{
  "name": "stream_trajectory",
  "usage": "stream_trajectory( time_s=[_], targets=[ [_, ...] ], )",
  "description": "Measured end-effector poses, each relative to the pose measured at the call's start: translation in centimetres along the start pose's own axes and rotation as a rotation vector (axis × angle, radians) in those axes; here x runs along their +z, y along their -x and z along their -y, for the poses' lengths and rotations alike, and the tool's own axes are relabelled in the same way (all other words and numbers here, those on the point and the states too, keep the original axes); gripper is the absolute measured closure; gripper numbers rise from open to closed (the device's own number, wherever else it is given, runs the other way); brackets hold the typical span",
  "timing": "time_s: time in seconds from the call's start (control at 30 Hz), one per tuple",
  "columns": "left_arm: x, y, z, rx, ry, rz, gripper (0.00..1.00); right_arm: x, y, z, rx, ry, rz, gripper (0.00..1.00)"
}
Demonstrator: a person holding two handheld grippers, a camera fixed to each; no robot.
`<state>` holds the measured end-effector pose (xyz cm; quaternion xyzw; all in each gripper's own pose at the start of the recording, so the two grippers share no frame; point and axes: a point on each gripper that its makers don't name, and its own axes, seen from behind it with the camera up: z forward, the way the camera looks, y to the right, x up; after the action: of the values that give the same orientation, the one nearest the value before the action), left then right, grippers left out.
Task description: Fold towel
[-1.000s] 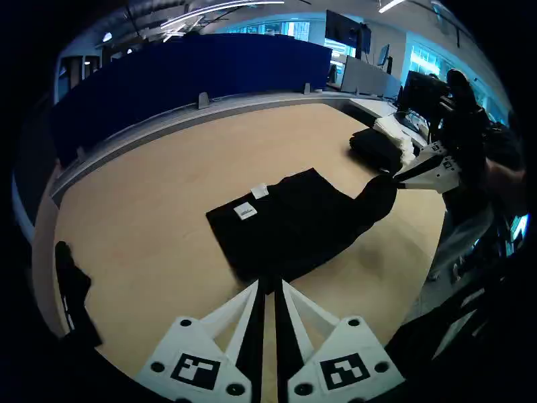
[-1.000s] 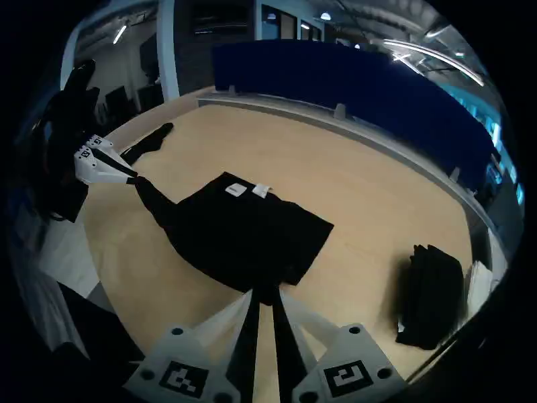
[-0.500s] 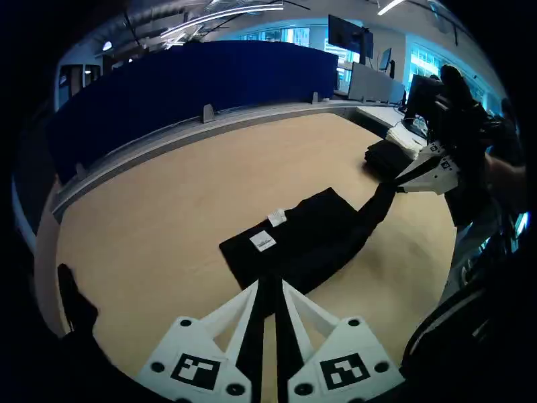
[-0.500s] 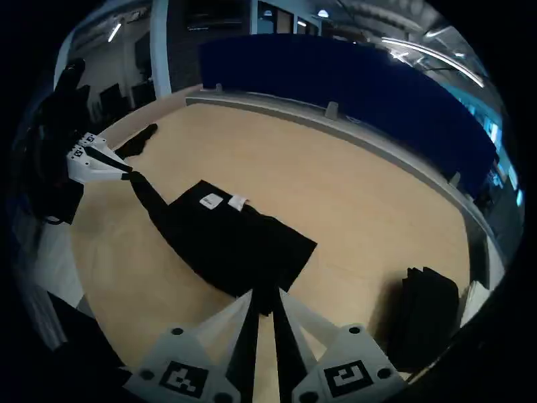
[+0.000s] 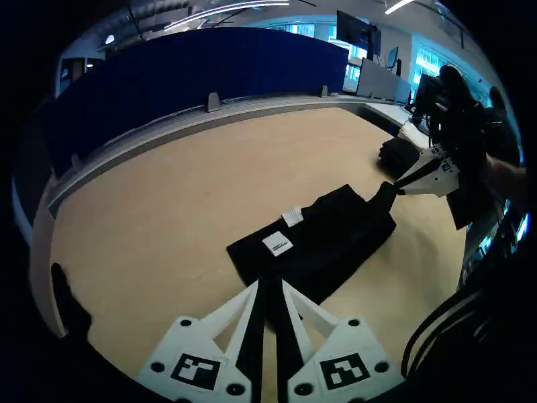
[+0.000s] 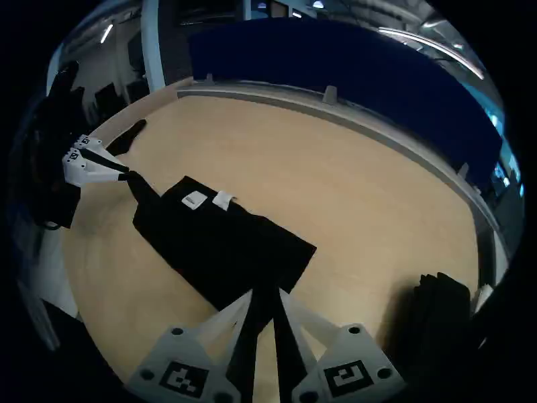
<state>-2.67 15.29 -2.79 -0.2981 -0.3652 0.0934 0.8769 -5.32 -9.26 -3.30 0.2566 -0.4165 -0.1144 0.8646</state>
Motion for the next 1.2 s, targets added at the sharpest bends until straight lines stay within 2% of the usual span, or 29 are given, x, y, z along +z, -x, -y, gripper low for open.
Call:
stream_trajectory(
  time_s=[0.4, 0.77, 0.87, 0.97, 1.03, 1.13, 1.2],
  targets=[
    [3.9, 1.3, 1.1, -0.007, -0.002, 0.017, 0.91, 3.7, 0.7, -1.3, 0.059, 0.041, 0.022, 0.87],
    [6.2, 1.5, 2.5, 0.017, -0.047, 0.014, 0.88, 5.3, 0.8, -2.0, 0.079, 0.080, 0.028, 0.83],
    [6.4, 1.1, 2.6, 0.021, -0.055, 0.007, 0.84, 5.4, 0.4, -2.4, 0.091, 0.094, 0.018, 0.79],
    [6.3, 0.8, 2.7, 0.020, -0.061, 0.000, 0.81, 5.3, 0.1, -2.7, 0.100, 0.106, 0.009, 0.67],
    [6.2, 0.6, 2.9, 0.021, -0.067, -0.004, 0.72, 5.1, -0.1, -3.0, 0.105, 0.113, 0.004, 0.57],
    [6.1, 0.4, 3.3, 0.025, -0.075, -0.010, 0.51, 4.9, -0.3, -3.4, 0.114, 0.120, -0.003, 0.40],
    [5.9, 0.3, 3.5, 0.029, -0.081, -0.012, 0.39, 4.6, -0.5, -3.5, 0.122, 0.122, -0.010, 0.34]
  ],
)
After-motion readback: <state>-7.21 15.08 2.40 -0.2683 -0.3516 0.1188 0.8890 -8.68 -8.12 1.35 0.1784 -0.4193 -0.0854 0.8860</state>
